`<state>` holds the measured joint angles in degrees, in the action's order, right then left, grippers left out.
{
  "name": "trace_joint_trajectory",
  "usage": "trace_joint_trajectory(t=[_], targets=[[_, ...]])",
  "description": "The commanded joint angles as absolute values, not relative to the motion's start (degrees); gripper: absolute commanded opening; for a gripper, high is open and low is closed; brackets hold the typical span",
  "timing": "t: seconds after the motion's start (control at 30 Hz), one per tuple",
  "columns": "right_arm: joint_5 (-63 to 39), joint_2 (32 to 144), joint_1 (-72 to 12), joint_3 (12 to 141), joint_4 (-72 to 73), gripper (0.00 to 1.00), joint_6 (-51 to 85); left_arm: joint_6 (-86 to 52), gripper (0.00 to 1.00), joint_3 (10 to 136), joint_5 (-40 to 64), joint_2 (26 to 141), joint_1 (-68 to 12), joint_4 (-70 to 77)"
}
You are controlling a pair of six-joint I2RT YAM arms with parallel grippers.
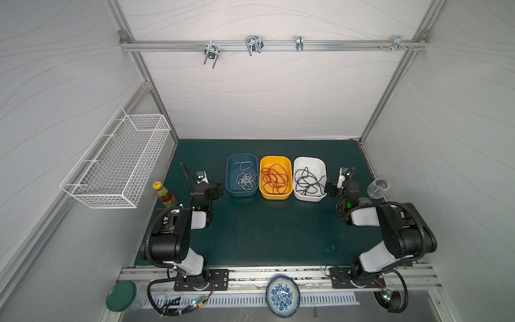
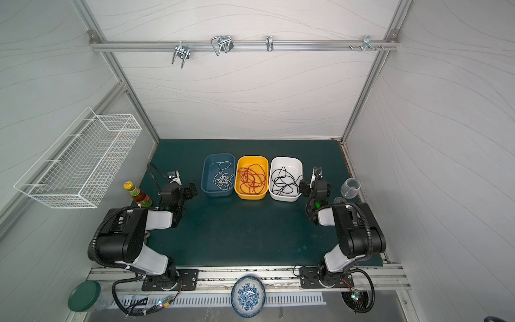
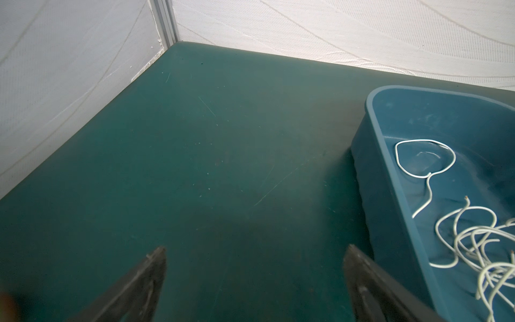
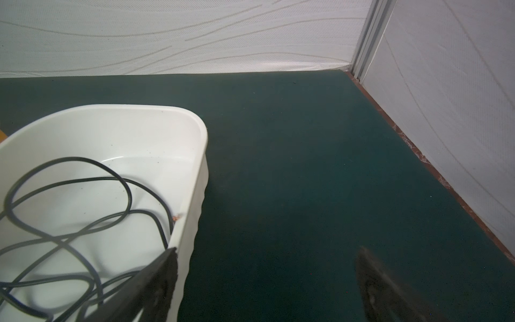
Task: Untangle and sort cables by color
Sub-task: Reset both arms
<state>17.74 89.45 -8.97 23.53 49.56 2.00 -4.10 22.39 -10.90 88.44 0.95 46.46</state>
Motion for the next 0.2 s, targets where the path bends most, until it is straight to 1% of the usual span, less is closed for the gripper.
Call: trace_joint_trajectory(t=[0.0,0.17], targets=[[17.1,89.9,-8.7,24.2,47.8,0.99,1.6,-2.7,1.00,24.9,-10.5,89.5,0.7,47.3],[17.2,89.8,-8.6,24.2,47.9,0.99,1.6,-2.6,1.00,24.4,-10.4,89.1,0.6,47.9]])
